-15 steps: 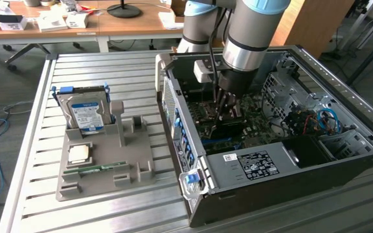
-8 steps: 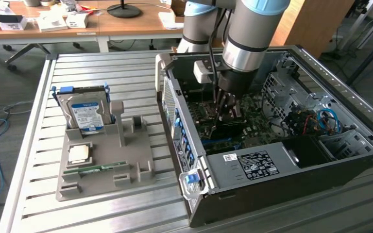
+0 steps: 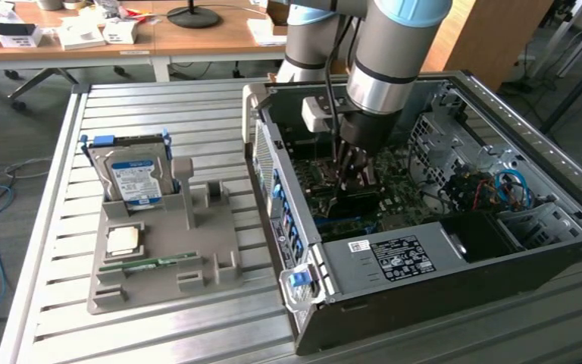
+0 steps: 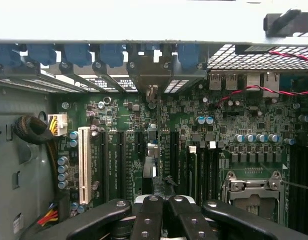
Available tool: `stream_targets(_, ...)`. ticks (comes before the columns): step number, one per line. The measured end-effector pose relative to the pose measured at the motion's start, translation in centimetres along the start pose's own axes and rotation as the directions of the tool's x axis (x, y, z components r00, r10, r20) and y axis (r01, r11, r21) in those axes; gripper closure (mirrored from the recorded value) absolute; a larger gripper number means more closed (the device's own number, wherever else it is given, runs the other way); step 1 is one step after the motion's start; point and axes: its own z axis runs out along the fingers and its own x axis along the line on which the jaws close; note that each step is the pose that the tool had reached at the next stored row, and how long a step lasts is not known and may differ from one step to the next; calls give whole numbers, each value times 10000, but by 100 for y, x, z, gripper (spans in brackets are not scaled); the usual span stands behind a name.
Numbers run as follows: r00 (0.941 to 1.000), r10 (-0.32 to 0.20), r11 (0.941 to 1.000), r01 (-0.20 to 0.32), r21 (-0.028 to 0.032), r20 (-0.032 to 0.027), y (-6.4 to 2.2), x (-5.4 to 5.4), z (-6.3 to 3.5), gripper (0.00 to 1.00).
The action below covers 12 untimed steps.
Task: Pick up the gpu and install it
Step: 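Press down on the gpu until it lock into place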
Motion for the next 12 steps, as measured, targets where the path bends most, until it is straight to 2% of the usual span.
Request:
stream_targets(2,10000,-1,10000,1,-4,-13,1,2,19,89)
stream_targets(12,10000,0,10000,0,3,6,2,0,33,89)
